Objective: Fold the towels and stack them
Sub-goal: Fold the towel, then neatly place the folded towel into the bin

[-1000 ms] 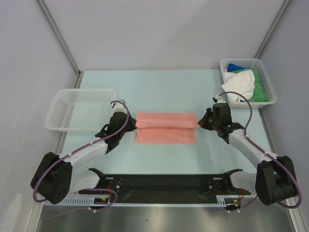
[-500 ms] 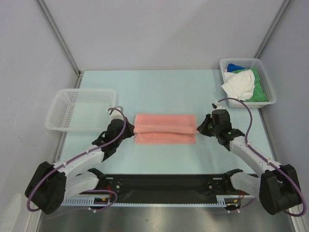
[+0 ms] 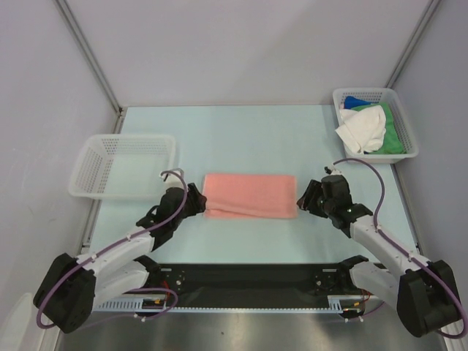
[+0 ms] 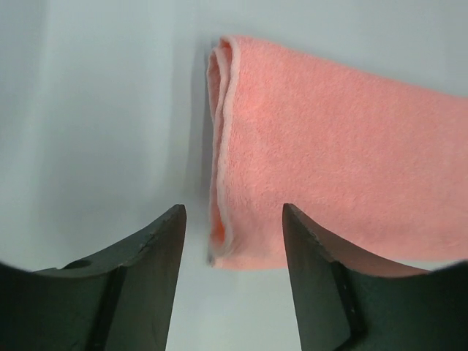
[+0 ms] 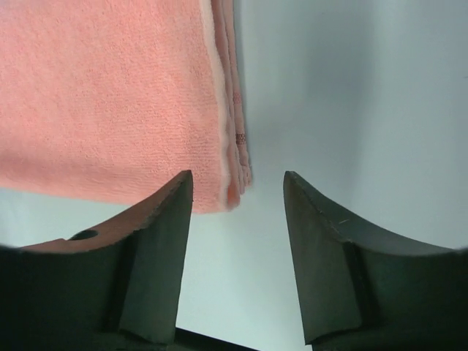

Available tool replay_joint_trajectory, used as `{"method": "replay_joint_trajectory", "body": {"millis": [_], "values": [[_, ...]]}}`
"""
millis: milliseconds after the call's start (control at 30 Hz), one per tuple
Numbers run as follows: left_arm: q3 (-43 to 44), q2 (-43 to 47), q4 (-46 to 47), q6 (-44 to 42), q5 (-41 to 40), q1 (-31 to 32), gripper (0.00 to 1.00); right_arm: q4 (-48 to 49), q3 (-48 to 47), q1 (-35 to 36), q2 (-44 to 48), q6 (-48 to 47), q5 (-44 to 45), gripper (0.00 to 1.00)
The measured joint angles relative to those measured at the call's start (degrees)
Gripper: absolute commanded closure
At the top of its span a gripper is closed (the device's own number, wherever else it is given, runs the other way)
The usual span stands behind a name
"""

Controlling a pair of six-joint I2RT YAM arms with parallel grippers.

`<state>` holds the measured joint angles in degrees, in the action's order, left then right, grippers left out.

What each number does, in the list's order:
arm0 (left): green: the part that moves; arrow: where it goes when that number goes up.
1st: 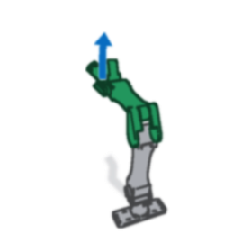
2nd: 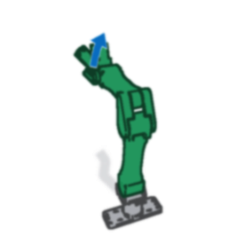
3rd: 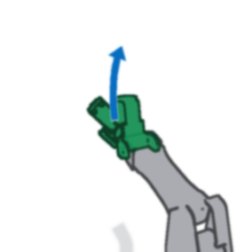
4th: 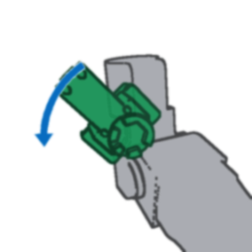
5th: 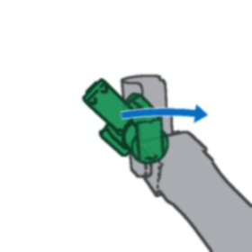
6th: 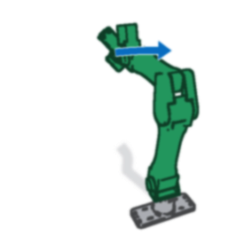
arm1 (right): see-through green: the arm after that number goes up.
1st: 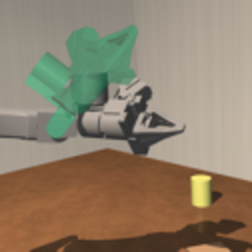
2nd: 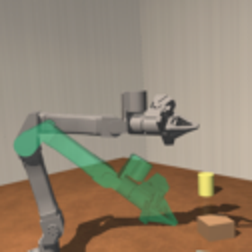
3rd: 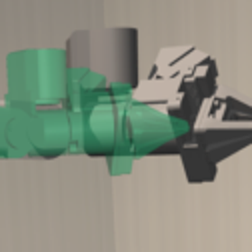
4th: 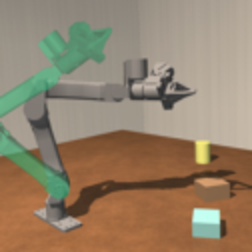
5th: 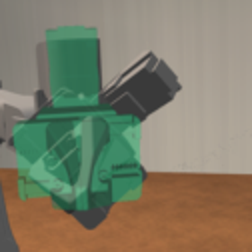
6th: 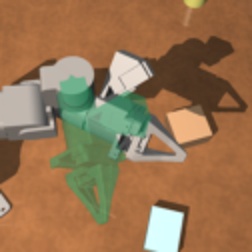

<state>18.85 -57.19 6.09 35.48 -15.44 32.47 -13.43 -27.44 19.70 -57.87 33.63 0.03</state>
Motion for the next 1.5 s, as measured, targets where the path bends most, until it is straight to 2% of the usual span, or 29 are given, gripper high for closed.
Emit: {"method": "replay_joint_trajectory", "body": {"millis": [33,67,133,267,433,567,733,867,1167,1267,1300,1367,1500], "values": [[0.0,1.38,-0.59,0.0,-0.11,0.0,0.33,-1.03,-0.39,0.0,0.74,-0.09,0.5,0.47],[0.15,2.97,-1.42,-0.07,-0.42,0.0,0.32,-1.86,-0.83,0.0,1.22,-0.02,0.83,0.5],[1.53,5.27,-4.17,0.11,-1.14,0.04,0.31,-3.96,-2.38,0.0,1.99,0.13,1.38,0.54],[8.22,3.52,-10.67,0.55,-3.52,0.04,0.31,-5.64,-6.36,0.55,1.44,0.57,1.49,0.54],[19.08,-11.5,-15.61,0.5,-4.31,0.04,0.29,-4.81,-11.02,5.09,-5.49,0.92,1.73,0.54],[22.25,-21.29,-18.01,0.09,-2.14,-0.15,0.28,-2.29,-11.72,6.47,-13.22,0.85,0.79,0.55],[23.26,-28.02,-19.82,0.04,0.74,-1.18,0.28,0.42,-11.78,5.99,-23.32,0.68,-0.26,0.58],[24.06,-30.1,-19.52,-0.17,2.56,-1.7,0.29,1.84,-11.87,4.07,-25.09,1.05,-1.86,0.59],[26.03,-35.15,-10.69,0.11,11.1,-3.87,0.5,5.2,-10.27,0.22,-24.98,2.16,-5.73,0.59],[26.88,-37.11,-8.46,0.5,13.16,-3.89,0.71,5.4,-10.19,0.04,-24.98,2.21,-6.01,0.59],[27.08,-37.64,-8.02,0.74,13.73,-3.89,0.89,5.49,-10.16,-0.02,-24.98,2.21,-6.16,0.59],[27.63,-38.38,-7.85,0.94,14.32,-3.89,1.0,5.6,-10.16,-0.11,-25.0,2.19,-6.4,0.59],[30.21,-39.17,-11.63,0.55,12.55,-3.23,1.0,5.49,-10.25,-0.24,-24.98,2.19,-6.82,0.58]]}}
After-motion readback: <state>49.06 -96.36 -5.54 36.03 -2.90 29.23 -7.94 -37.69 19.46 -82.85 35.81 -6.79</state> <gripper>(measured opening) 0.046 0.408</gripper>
